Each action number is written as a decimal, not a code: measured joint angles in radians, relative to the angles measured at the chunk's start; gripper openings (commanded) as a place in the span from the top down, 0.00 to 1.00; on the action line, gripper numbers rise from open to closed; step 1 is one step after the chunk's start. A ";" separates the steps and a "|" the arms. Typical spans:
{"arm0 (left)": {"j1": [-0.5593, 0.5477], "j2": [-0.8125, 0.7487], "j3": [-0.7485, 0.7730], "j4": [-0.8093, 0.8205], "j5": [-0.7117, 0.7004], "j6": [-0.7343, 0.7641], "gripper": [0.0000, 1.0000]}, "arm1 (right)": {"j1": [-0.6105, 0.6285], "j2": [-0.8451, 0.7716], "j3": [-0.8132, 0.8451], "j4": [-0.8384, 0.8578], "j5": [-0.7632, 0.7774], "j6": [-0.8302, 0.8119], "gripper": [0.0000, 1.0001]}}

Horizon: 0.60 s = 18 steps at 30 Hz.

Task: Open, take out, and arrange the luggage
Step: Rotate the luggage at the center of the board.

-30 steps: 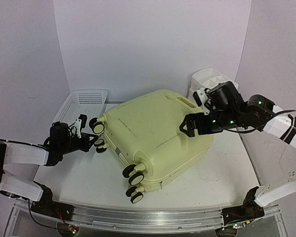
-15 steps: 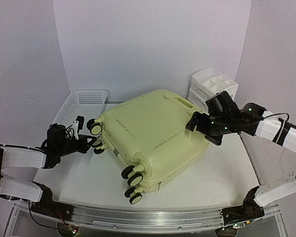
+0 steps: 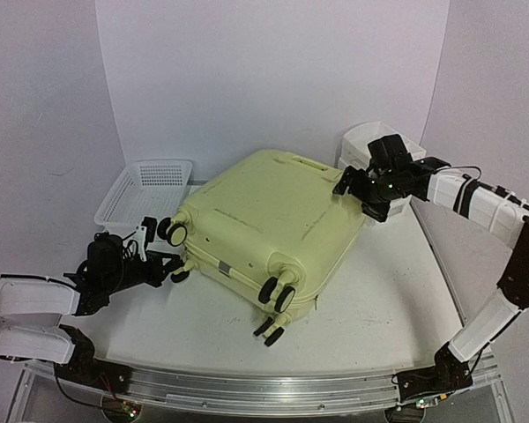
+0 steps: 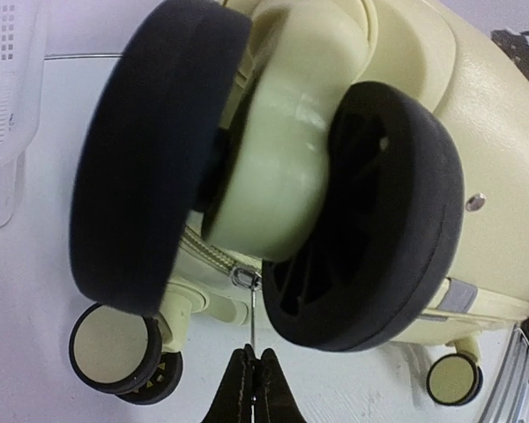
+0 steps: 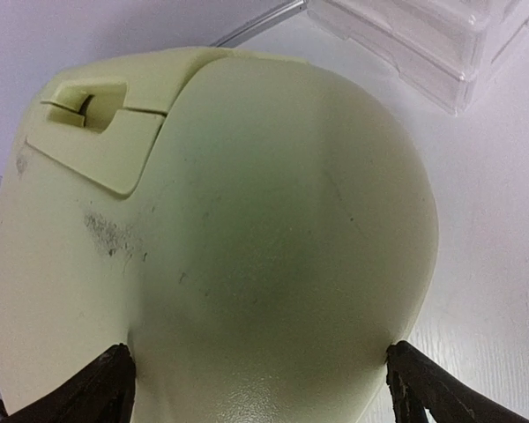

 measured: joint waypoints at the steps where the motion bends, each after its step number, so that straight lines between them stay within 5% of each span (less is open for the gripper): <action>1: -0.010 -0.014 -0.009 -0.002 0.005 -0.003 0.95 | -0.008 0.019 0.019 0.005 -0.004 -0.016 0.02; 4: -0.033 -0.043 -0.015 -0.035 0.033 -0.008 0.70 | -0.025 0.067 0.069 0.021 -0.001 -0.074 0.02; 9: -0.050 -0.055 0.000 -0.160 0.044 -0.030 0.48 | -0.023 0.068 0.088 -0.025 0.026 -0.135 0.02; 12: -0.050 -0.084 0.003 -0.225 0.031 -0.043 0.14 | -0.018 0.050 0.089 -0.062 0.043 -0.153 0.02; 18: -0.050 -0.280 0.012 -0.397 -0.028 -0.079 0.00 | -0.005 -0.031 0.088 -0.182 0.068 -0.153 0.02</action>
